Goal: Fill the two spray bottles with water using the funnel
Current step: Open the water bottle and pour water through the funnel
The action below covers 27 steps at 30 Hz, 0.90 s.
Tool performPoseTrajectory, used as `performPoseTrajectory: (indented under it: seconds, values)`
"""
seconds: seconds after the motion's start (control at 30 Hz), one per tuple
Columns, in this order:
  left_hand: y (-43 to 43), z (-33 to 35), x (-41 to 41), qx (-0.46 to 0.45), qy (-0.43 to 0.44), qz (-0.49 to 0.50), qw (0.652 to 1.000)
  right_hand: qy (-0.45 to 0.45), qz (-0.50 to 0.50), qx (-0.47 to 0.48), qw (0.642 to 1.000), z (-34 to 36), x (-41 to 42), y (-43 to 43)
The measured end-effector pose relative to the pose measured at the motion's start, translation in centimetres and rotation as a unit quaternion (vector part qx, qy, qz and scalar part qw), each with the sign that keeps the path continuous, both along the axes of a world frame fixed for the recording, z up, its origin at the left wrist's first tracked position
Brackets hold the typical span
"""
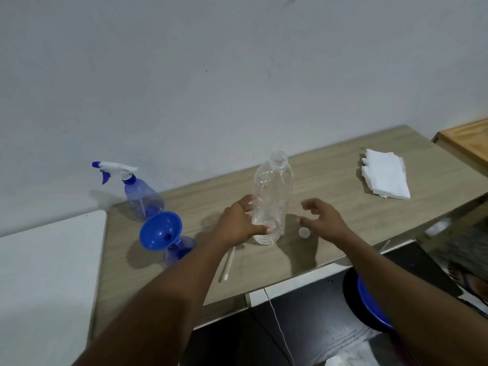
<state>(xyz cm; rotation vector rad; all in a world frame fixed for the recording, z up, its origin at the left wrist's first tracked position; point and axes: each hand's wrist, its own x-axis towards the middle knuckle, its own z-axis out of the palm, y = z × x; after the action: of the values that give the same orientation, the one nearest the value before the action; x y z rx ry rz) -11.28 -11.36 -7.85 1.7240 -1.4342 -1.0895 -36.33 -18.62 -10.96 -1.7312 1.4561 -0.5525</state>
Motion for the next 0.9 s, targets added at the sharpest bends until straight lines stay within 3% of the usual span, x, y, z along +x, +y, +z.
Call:
performPoseTrajectory:
  seconds: [0.1,0.23,0.43,0.6,0.7,0.83,0.9]
  values:
    - [1.2,-0.8,0.3,0.019,0.042,0.017,0.999,-0.165,0.075,0.06,0.982,4.8,0.8,1.1]
    - [3.9,-1.5,0.7,0.036,0.009,0.048,0.998,-0.204,0.162,0.05,0.964,7.1,4.2,2.5]
    - [9.2,-1.5,1.5,0.014,-0.079,0.108,0.991,-0.219,0.055,-0.047,0.973,6.6,7.2,3.0]
    - [13.7,-1.9,4.6,-0.005,-0.168,0.167,0.971,-0.127,0.104,-0.115,0.98,9.0,7.8,2.2]
    - [15.7,-2.2,7.3,-0.018,-0.257,0.243,0.935,-0.037,0.183,-0.14,0.972,11.9,8.6,2.1]
    - [17.1,-2.0,10.5,-0.005,-0.29,0.28,0.915,0.067,0.285,-0.155,0.943,14.0,10.6,2.5]
    - [16.8,-2.7,11.5,-0.021,-0.257,0.285,0.923,0.117,0.327,-0.175,0.921,14.4,11.8,2.8]
